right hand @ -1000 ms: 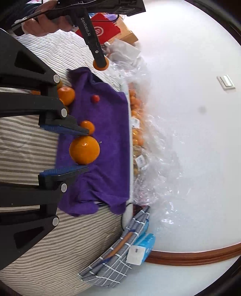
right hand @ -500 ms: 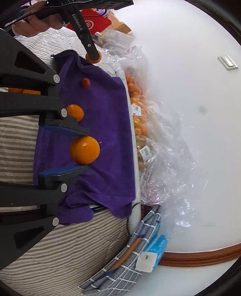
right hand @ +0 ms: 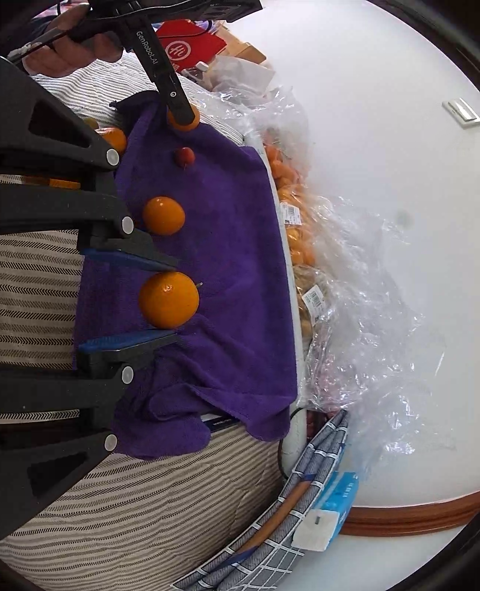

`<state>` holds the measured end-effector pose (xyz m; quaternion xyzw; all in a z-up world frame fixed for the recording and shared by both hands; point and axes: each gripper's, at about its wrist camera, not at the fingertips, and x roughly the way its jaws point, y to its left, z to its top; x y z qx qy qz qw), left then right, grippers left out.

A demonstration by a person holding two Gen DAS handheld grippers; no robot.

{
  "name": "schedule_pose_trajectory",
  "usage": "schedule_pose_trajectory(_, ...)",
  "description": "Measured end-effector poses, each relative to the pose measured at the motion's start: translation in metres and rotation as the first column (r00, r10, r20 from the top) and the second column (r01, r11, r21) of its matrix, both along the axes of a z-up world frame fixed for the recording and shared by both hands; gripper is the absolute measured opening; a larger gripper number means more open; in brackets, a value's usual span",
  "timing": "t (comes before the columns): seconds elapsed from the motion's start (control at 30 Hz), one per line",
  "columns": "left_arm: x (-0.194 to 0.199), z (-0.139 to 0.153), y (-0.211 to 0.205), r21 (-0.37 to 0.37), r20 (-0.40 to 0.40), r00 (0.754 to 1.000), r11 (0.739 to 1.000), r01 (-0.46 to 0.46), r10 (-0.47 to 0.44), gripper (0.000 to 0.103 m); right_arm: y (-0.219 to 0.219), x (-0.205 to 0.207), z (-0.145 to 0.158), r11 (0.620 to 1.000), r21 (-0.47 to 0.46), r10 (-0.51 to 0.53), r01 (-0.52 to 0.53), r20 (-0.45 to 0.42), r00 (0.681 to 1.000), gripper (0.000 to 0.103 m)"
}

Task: Organize fruits
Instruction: 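Carry both oranges onto the purple towel and open both grippers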

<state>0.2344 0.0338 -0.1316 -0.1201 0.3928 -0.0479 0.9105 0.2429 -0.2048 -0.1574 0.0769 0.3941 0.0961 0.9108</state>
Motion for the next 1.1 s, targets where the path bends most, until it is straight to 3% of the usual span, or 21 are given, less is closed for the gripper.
schedule_pose_trajectory(0.6,0.006,-0.01,-0.012,0.041,-0.052,0.998,0.999,0.025,-0.023,0.034,0.017,-0.002,-0.012,0.997,-0.059,0.039,-0.041,-0.036,0.999,0.032)
schedule_pose_trajectory(1.1,0.008,-0.011,-0.016,0.09,-0.05,0.998,0.995,0.039,-0.035,0.034,0.021,-0.002,-0.012,0.994,-0.102,0.043,-0.046,-0.032,0.999,0.032)
